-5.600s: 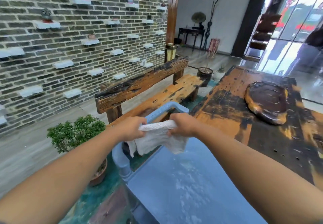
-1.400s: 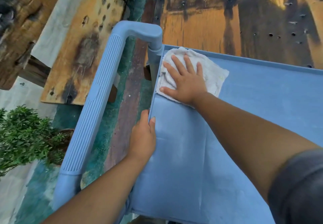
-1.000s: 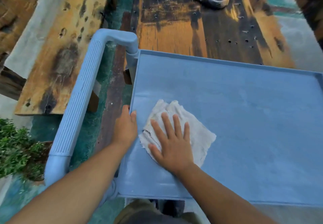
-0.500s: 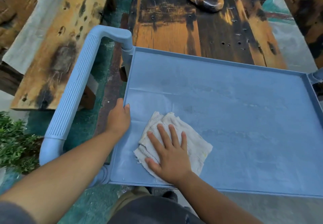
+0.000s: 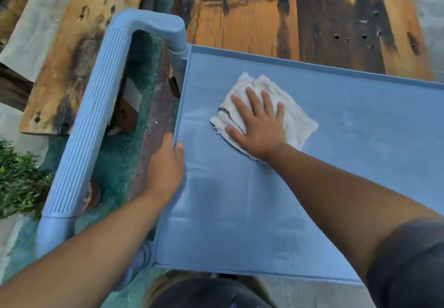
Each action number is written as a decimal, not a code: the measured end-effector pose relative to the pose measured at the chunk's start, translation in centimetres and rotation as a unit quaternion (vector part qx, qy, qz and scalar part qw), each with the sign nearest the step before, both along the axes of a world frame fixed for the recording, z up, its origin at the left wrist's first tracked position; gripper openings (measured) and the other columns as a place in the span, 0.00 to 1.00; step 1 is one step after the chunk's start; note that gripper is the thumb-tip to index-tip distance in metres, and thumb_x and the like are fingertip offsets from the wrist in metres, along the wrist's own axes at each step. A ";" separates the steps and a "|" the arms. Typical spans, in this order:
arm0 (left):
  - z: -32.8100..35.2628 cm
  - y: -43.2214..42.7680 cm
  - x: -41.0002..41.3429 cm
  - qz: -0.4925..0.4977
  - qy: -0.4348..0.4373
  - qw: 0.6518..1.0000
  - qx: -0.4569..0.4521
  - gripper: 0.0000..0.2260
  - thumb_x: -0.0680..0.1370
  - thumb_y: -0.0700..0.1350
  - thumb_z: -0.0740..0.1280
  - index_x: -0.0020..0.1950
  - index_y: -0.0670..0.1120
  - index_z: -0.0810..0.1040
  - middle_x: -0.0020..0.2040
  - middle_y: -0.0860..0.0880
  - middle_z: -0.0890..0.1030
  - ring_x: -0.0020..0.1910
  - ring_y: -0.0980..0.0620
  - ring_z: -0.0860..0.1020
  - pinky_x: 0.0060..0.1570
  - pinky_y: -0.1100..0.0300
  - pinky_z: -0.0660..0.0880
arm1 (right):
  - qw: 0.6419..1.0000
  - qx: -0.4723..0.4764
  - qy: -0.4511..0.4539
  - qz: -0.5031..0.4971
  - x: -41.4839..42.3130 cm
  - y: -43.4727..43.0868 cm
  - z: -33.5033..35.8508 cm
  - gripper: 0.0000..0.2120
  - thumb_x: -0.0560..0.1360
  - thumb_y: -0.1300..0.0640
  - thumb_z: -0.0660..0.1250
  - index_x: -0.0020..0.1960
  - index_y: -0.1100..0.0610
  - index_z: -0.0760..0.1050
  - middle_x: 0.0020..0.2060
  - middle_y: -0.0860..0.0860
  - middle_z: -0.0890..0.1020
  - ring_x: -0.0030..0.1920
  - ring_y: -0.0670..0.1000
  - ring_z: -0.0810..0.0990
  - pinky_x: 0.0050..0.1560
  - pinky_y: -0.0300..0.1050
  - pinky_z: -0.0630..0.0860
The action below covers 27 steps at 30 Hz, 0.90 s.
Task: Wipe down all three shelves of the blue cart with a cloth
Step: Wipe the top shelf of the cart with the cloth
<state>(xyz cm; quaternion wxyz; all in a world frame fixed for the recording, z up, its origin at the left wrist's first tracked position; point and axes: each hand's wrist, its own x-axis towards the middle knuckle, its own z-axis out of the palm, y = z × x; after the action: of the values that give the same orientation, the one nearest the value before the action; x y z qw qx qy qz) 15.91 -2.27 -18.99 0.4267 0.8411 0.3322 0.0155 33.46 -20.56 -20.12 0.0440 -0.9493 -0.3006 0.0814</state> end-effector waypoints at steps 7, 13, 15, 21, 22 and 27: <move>0.3 -0.1 0.3 -0.001 0.014 1.000 0.021 0.09 0.83 0.50 0.56 0.61 0.48 0.68 0.47 0.43 0.81 0.44 0.38 0.78 0.43 0.46 0.76 | 0.999 0.024 -0.026 0.018 7.7 2.1 -0.2 0.34 0.75 0.29 0.50 0.79 0.39 0.55 0.81 0.48 0.55 0.80 0.60 0.50 0.73 0.73 0.50; 0.4 0.1 0.4 -0.008 0.013 1.000 0.008 0.08 0.84 0.49 0.56 0.57 0.46 0.69 0.48 0.42 0.80 0.45 0.38 0.78 0.45 0.44 0.76 | 1.000 -0.002 -0.012 0.013 7.5 2.5 0.4 0.34 0.77 0.30 0.47 0.80 0.40 0.50 0.82 0.46 0.50 0.81 0.59 0.46 0.74 0.72 0.48; 0.3 0.2 0.3 -0.012 0.012 1.000 0.005 0.08 0.84 0.50 0.55 0.55 0.46 0.68 0.47 0.42 0.80 0.44 0.38 0.77 0.44 0.44 0.76 | 1.000 -0.015 0.000 -0.001 6.1 2.3 0.5 0.34 0.78 0.31 0.45 0.81 0.40 0.46 0.82 0.46 0.46 0.81 0.58 0.43 0.75 0.71 0.46; -0.1 0.5 0.3 -0.018 0.018 1.000 0.019 0.08 0.83 0.51 0.55 0.52 0.48 0.67 0.44 0.43 0.79 0.42 0.38 0.77 0.43 0.43 0.76 | 1.000 -0.011 0.016 0.013 -2.9 -2.1 0.6 0.35 0.77 0.30 0.45 0.81 0.40 0.45 0.82 0.46 0.45 0.81 0.58 0.42 0.76 0.69 0.43; -0.2 0.4 0.3 -0.017 0.015 1.000 0.019 0.08 0.83 0.51 0.55 0.50 0.49 0.67 0.44 0.43 0.78 0.42 0.38 0.77 0.42 0.43 0.76 | 1.000 -0.005 0.013 0.017 -4.6 -3.3 0.6 0.35 0.77 0.31 0.46 0.81 0.40 0.46 0.82 0.46 0.46 0.81 0.58 0.43 0.75 0.69 0.44; -0.5 0.4 0.4 -0.017 0.009 1.000 0.021 0.07 0.83 0.52 0.55 0.49 0.50 0.66 0.43 0.43 0.78 0.41 0.39 0.76 0.39 0.47 0.73 | 0.999 0.018 -0.007 0.026 -13.1 -9.1 0.2 0.34 0.79 0.34 0.53 0.81 0.42 0.51 0.82 0.47 0.51 0.81 0.58 0.46 0.74 0.70 0.50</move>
<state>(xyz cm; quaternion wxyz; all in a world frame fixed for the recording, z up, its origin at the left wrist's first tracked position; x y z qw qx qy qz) 16.28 -1.92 -19.45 0.4065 0.8552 0.3215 0.0076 20.31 -29.70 -19.88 0.0568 -0.9408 -0.3267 0.0700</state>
